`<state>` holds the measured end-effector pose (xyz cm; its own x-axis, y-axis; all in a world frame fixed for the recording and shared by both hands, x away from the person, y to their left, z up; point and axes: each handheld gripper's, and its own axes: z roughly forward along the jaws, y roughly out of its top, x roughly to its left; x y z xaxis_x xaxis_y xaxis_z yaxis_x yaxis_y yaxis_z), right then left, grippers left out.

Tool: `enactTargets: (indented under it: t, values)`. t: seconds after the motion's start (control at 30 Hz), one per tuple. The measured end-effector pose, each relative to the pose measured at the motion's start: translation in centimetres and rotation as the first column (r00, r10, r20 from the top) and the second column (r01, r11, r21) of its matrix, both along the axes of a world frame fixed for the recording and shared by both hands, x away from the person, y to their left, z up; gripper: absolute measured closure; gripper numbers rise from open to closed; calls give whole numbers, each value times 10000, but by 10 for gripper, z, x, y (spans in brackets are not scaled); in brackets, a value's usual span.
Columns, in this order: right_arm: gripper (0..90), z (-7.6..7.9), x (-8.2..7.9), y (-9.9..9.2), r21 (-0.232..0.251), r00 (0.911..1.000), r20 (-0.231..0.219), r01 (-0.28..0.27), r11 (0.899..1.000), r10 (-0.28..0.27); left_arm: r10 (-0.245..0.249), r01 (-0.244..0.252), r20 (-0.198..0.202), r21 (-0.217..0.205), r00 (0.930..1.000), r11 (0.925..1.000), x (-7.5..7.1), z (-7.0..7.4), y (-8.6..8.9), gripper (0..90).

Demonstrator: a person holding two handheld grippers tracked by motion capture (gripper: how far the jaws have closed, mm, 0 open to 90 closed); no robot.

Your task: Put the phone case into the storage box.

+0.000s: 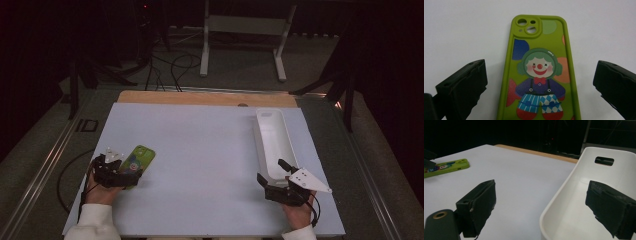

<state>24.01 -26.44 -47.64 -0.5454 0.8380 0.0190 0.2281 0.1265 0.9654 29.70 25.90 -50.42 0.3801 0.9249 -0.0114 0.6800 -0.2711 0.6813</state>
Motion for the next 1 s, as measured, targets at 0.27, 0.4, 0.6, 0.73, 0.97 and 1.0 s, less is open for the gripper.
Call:
enactTargets:
  t: [0.27,0.4,0.6,0.73,0.97,1.0]
  values:
    - [96,0,0,0,-25,10000,8,-16,10000,16,13,-11,-356,64,9994,10000,5,-5,0,0]
    - [96,0,0,0,-30,10000,11,-8,10000,8,-12,19,-543,111,9985,9999,7,-7,0,4]
    - [96,0,0,0,-41,10000,15,-13,10000,13,9,18,-848,320,9964,9995,8,-11,-1,21]
    - [96,0,0,0,-33,10000,23,8,10000,-8,88,-52,-950,381,9954,9993,9,-13,0,34]
    - [96,0,0,0,-57,10000,2,18,10000,-18,122,-85,-1170,316,9931,9995,11,-15,1,38]
    - [96,0,0,0,-61,10000,2,9,10000,-9,120,-84,-1195,307,9928,9995,11,-15,2,38]
